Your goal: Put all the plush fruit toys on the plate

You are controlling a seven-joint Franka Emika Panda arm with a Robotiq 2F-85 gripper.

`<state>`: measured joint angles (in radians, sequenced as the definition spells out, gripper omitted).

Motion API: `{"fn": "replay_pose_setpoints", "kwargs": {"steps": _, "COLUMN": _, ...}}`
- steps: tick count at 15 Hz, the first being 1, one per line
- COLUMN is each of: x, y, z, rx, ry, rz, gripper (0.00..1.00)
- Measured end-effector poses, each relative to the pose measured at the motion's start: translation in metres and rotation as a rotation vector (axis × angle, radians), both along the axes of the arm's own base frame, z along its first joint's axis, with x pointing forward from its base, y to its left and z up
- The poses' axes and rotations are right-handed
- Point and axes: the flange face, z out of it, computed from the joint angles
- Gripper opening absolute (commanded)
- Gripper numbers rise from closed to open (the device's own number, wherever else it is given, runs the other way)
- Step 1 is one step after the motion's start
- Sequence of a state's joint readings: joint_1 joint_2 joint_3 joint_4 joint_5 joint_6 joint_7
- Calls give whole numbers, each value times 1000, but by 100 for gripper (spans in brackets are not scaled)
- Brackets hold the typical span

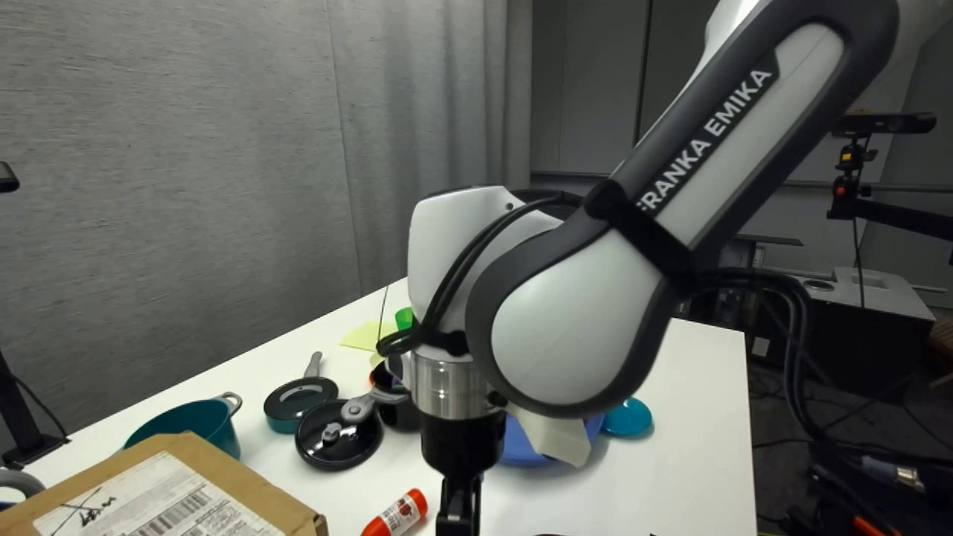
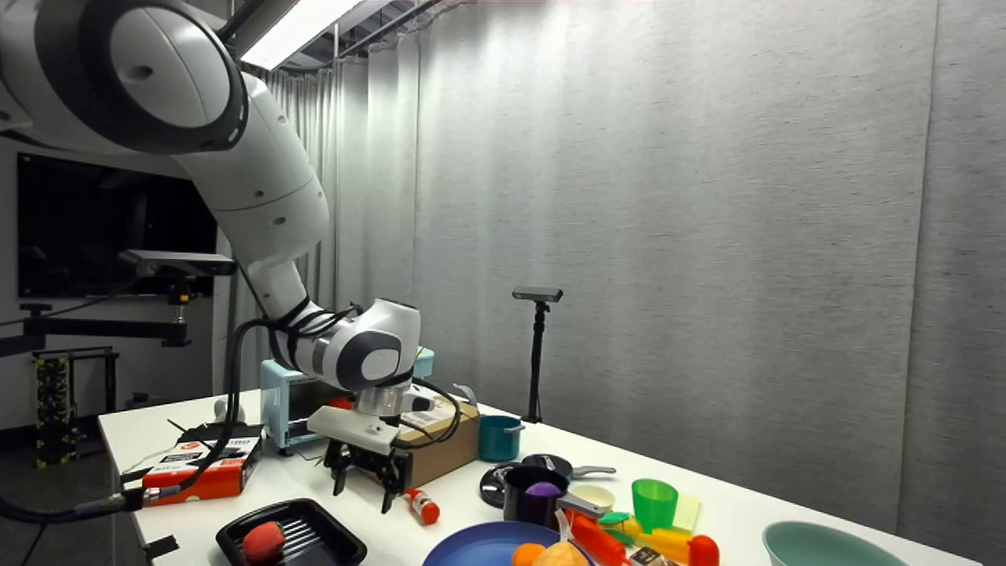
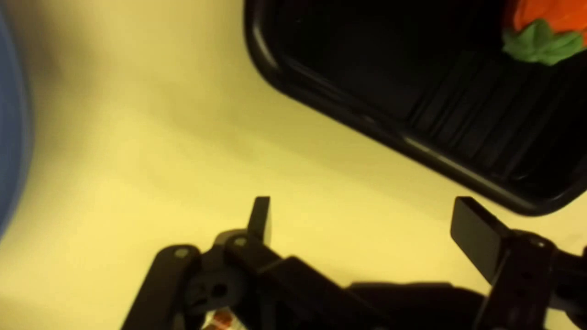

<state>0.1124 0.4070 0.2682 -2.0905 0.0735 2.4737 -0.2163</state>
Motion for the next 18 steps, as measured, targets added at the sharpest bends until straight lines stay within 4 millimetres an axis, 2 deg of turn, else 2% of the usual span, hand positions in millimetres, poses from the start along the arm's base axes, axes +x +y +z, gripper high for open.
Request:
{"fn": "replay_pose_setpoints", "kwargs": {"steps": 4, "x": -32, "y": 42, "z": -8, "rx": 60, "ry": 82, "rz": 196, "gripper": 100}}
{"fn": "replay_pose_setpoints", "kwargs": {"steps": 7, "x": -49, "y": 58, "z": -17, "rx": 107, "ry": 149, "rz": 334, "gripper": 100}}
{"fn": "replay_pose_setpoints", "kwargs": {"steps": 10, "x": -60, "y": 59, "z": -30, "rx": 138, "ry": 238, "rz": 463, "gripper": 100}}
{"fn": "replay_pose_setpoints", "kwargs": {"steps": 13, "x": -69, "y": 48, "z": -41, "rx": 153, "ry": 368, "rz": 549, "gripper": 99}}
{"fn": "replay_pose_setpoints", "kwargs": {"steps": 14, "x": -71, "y": 40, "z": -43, "rx": 153, "ry": 404, "rz": 566, "gripper": 75}}
{"fn": "replay_pose_setpoints", "kwargs": {"steps": 16, "x": -72, "y": 29, "z": -46, "rx": 149, "ry": 451, "rz": 591, "gripper": 71}}
{"fn": "replay_pose_setpoints", "kwargs": {"steps": 18, "x": -70, "y": 21, "z": -47, "rx": 150, "ry": 455, "rz": 604, "gripper": 55}}
